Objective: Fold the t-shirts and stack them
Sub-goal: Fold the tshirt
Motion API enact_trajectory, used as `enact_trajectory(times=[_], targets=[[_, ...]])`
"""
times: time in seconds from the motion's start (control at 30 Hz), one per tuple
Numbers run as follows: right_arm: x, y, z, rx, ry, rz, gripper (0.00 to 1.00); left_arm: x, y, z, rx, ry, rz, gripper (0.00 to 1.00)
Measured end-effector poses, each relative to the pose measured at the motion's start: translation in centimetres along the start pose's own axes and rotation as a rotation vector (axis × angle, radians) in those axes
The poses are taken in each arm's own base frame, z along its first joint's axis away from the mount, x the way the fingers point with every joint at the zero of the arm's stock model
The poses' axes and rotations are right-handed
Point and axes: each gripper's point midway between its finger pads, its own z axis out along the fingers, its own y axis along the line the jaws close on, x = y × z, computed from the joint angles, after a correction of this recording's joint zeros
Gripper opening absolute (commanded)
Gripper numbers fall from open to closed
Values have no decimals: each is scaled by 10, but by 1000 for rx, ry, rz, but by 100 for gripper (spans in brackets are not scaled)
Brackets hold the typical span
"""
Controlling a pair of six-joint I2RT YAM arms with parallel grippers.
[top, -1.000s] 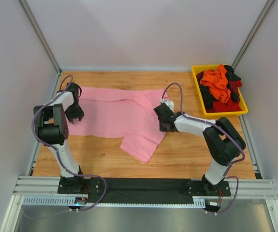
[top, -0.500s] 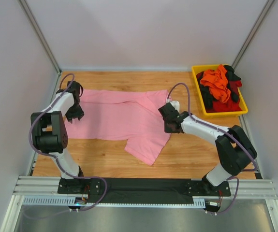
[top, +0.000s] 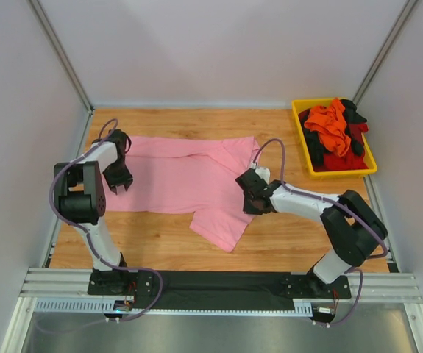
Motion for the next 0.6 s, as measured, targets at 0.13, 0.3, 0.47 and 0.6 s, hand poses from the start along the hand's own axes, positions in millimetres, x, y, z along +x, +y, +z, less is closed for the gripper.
enact_trajectory(times=[0.13, 0.3, 0.47, 0.6], targets=[[8, -10, -5, 6, -10, 37, 16, -1, 12, -1, -61, -14, -4, 49], [8, -19, -27, 0, -14, 3, 27, -11, 19, -20, -73, -54, -5, 49], [-53, 16, -53, -155, -105, -104, 35, -49, -5, -67, 103, -174, -4, 49], [-125, 38, -54, -286, -168, -173, 36, -70, -33, -101, 285, -246, 12, 49]])
